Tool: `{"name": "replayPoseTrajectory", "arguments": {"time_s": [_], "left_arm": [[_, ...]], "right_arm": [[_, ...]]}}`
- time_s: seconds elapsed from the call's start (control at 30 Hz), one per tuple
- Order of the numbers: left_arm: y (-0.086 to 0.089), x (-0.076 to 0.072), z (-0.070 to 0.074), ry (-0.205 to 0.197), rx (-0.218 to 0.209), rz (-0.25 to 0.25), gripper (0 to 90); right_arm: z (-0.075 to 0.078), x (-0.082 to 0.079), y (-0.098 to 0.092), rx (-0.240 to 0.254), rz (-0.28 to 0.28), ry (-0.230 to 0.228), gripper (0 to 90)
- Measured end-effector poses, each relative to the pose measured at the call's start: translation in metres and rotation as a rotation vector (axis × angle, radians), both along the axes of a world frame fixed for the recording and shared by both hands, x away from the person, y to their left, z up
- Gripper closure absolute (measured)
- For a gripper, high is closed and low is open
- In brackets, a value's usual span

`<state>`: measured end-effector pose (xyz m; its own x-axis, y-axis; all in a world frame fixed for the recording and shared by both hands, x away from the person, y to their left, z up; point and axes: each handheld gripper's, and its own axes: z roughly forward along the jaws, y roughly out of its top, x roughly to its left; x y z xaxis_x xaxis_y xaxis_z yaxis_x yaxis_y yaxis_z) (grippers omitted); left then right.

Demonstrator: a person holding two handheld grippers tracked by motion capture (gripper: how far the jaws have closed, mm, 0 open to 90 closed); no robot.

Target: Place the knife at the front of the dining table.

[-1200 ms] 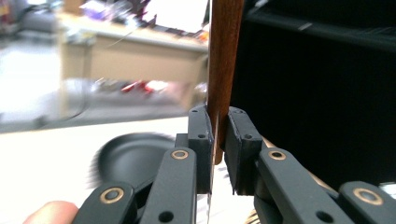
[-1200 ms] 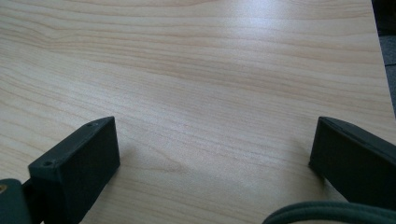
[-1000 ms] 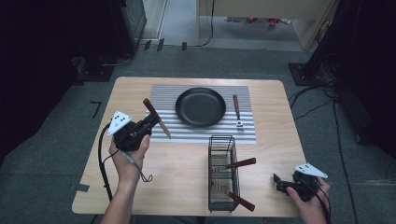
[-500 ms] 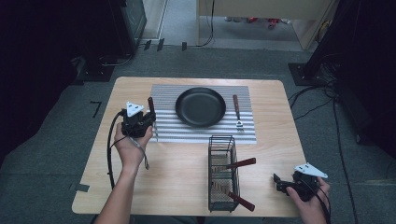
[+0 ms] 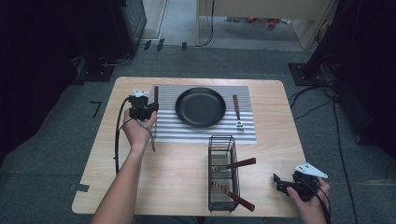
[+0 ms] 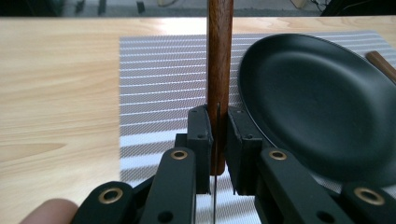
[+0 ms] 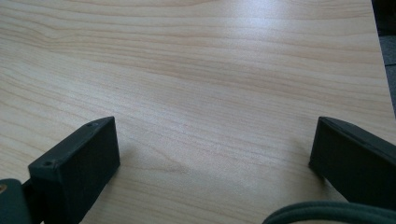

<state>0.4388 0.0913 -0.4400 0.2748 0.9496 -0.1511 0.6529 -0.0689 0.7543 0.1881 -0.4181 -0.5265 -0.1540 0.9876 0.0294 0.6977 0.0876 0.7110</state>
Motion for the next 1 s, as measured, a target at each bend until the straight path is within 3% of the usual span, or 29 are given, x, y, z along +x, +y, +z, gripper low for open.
{"name": "replayPoseTrajectory", "arguments": {"time_s": [0.13,0.2,0.3,0.33,0.4,0.47,0.7,0.87,1.0], "left_arm": [[-0.002,0.023,-0.015,0.004,-0.027,0.058,81.9],[-0.002,0.036,-0.021,0.028,-0.038,0.088,81.8],[-0.004,0.049,-0.03,0.075,-0.017,0.101,81.7],[-0.004,0.049,-0.03,0.075,-0.017,0.101,81.7],[-0.01,0.059,-0.04,0.087,0.029,0.104,82.1],[-0.011,0.065,-0.046,0.111,0.028,0.121,82.2],[-0.014,0.075,-0.058,0.126,0.059,0.153,82.4],[-0.018,0.075,-0.061,0.108,0.064,0.151,81.7],[-0.015,0.075,-0.063,0.124,0.001,0.126,70.2]], "right_arm": [[0.0,0.0,0.0,0.0,0.0,0.0,0.9],[0.0,0.0,0.0,0.0,0.0,0.0,0.9],[0.0,0.0,0.0,0.0,0.0,0.0,0.9],[0.0,0.0,0.0,0.0,0.0,0.0,1.0],[0.0,0.0,0.0,0.0,0.0,0.0,0.9],[0.0,0.0,0.0,0.0,0.0,0.0,1.0],[0.0,0.0,0.0,0.0,0.0,0.0,1.0],[0.0,0.0,0.0,0.0,0.0,0.0,0.9],[0.0,0.0,0.0,0.0,0.0,0.0,0.9]]}}
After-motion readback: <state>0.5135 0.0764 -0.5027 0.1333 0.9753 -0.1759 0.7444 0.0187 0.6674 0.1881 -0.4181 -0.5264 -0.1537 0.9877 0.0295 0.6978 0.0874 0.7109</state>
